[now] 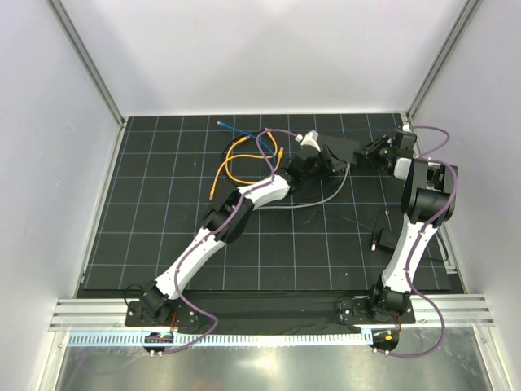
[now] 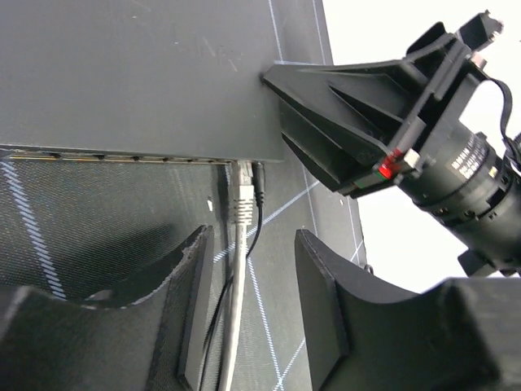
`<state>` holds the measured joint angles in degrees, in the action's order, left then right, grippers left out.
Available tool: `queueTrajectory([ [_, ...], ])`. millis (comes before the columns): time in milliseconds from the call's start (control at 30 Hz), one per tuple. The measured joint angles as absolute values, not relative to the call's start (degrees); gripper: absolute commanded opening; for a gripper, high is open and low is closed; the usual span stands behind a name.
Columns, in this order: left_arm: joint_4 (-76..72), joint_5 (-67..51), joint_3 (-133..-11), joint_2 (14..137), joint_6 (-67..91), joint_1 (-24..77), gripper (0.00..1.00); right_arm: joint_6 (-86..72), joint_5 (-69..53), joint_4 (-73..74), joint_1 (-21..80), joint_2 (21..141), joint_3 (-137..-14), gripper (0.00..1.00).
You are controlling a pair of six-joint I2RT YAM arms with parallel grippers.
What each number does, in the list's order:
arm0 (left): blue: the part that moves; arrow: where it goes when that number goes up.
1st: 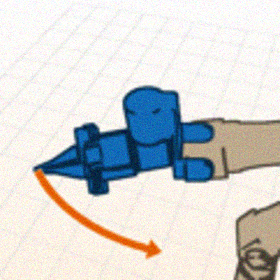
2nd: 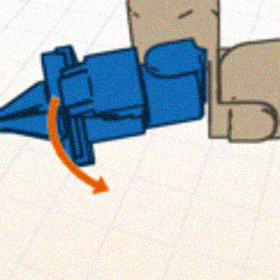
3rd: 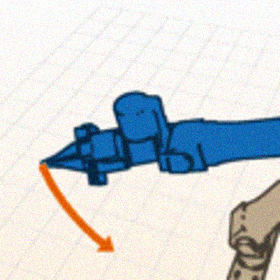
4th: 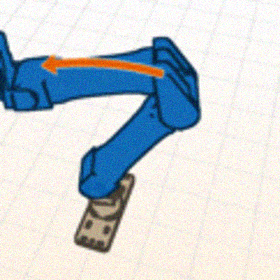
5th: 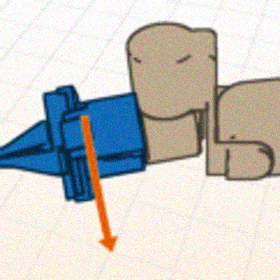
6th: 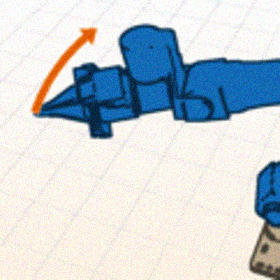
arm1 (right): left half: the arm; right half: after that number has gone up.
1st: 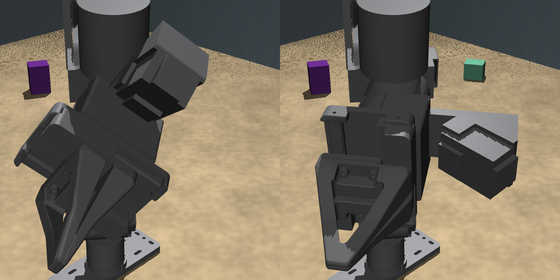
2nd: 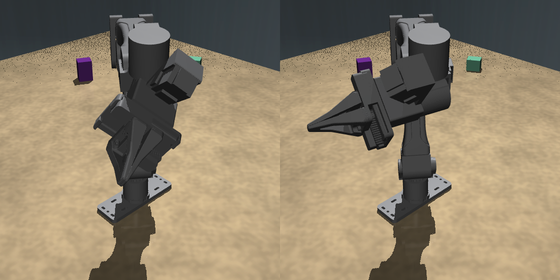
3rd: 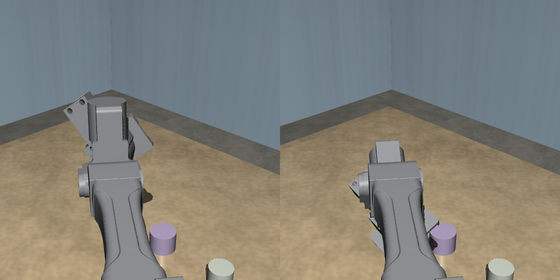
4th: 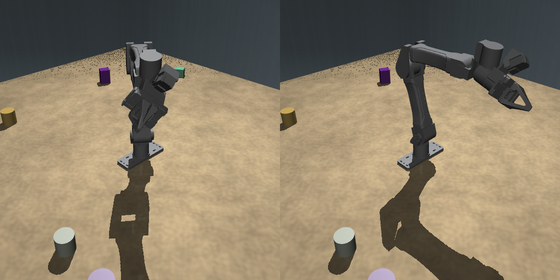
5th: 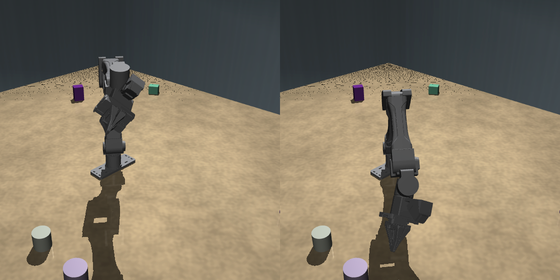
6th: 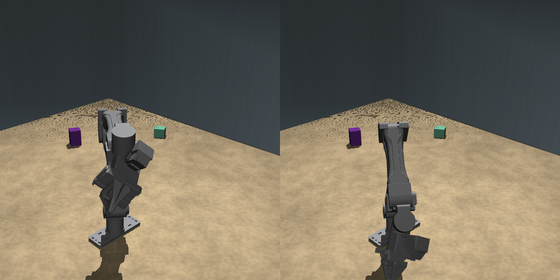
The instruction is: Pull the plug from the switch port
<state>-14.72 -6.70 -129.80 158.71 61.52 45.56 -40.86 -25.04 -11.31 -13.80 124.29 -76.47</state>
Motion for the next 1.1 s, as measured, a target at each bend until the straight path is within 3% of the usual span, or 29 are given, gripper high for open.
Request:
queueTrajectory([
  [700,-15.09,-4.93,-131.39,161.18,64.31,45.65,0.4,-42.02,-25.58,-12.38,-12.73,120.77,-71.07,0.33],
  [1100,-15.14,-3.51,-135.13,164.03,66.06,45.76,0.29,-41.98,-25.52,-12.01,-12.73,120.57,-71.02,0.32],
])
